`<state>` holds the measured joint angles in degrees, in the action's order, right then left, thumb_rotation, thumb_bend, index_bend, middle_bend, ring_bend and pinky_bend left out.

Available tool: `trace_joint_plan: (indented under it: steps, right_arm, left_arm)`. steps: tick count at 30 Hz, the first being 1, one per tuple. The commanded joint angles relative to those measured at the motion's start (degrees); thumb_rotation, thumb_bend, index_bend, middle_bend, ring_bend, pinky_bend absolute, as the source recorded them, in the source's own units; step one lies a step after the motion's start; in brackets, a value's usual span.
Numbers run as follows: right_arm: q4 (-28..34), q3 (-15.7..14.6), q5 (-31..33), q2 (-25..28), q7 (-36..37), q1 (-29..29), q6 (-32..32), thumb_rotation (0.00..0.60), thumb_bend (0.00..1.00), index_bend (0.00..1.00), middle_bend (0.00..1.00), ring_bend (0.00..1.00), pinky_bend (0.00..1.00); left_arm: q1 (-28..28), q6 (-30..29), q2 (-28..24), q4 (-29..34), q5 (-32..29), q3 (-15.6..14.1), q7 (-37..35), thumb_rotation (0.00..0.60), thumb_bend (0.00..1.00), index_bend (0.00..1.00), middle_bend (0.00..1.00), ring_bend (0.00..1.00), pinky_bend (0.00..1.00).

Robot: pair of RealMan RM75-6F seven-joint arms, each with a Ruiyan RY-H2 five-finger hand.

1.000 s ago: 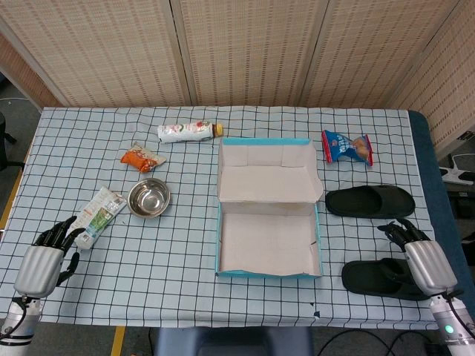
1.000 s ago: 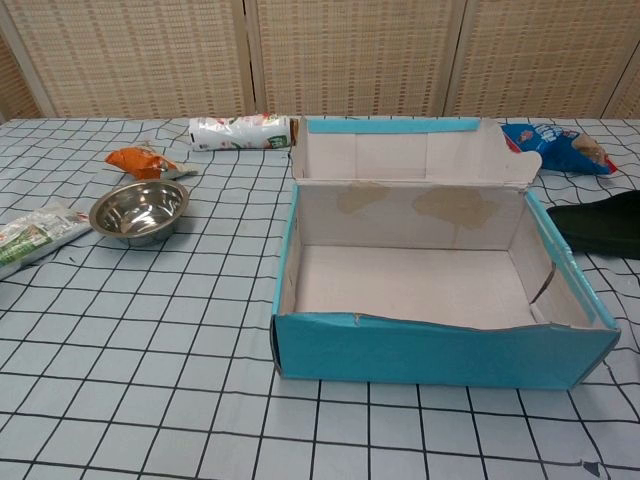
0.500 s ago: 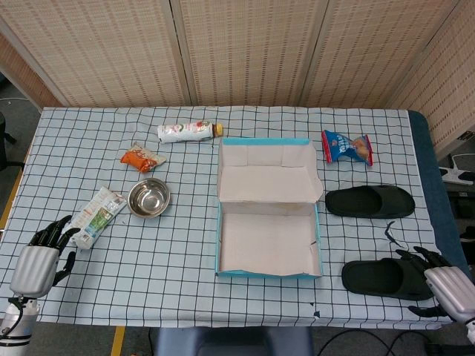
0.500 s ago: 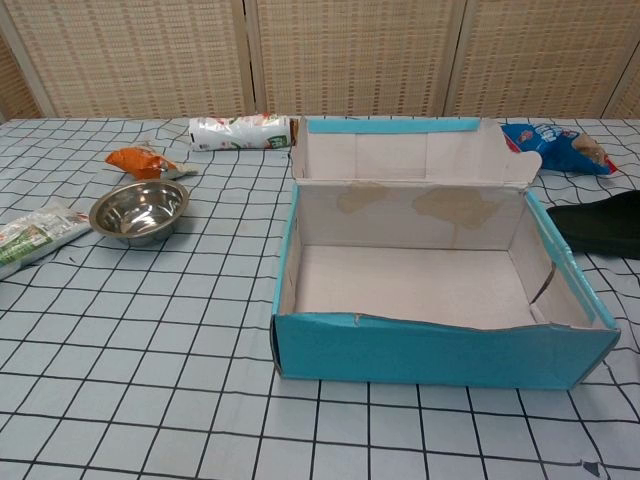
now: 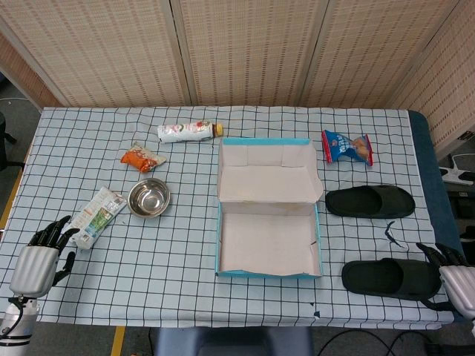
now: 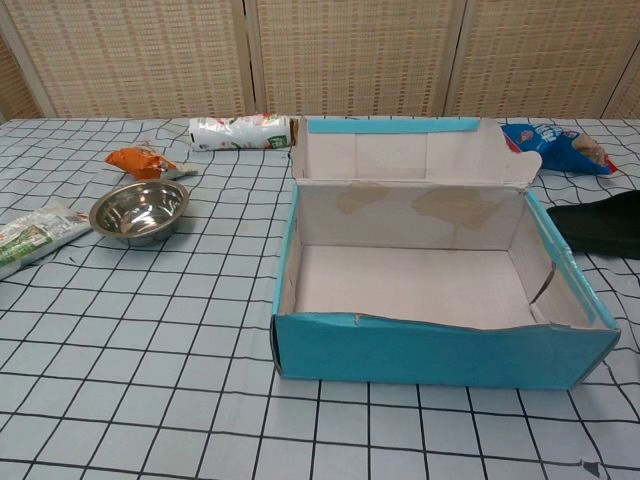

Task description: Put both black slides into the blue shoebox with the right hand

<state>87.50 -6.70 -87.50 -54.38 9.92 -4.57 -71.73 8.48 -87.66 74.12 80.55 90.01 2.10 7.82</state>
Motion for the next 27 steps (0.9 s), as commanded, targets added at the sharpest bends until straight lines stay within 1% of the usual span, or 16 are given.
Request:
trace_joint_plan:
  steps: [1,16,27]
  right_arm:
    - [-1.2,0.5,1.5,-1.2,1.1,-1.0,2.5,0.600,0.00,0.02,0.12,0.00,0.07]
    - [-5.3,0.7,3.2,-5.4,2.1,-4.4,11.0,0.600,0.00,0.02,0.12,0.00,0.06]
    - [-6.4,0.4,3.2,-6.6,2.8,-5.5,13.4,0.600,0.00,0.02,0.12,0.00,0.06]
  left_arm:
    - [0.0,0.1,0.0,0.2,-0.1,0.0,-0.3,0.600,0.50,0.25,0.09,0.14,0.28]
    - [0.0,0.7,-0.3,0.3,-0.4,0.0,-0.3,0.600,0.50,0.26,0.09,0.15,0.28]
    - [0.1,0.8,-0.4,0.6,-0.4,0.0,-0.5,0.600,0.50,0.27,0.09,0.16,0.28]
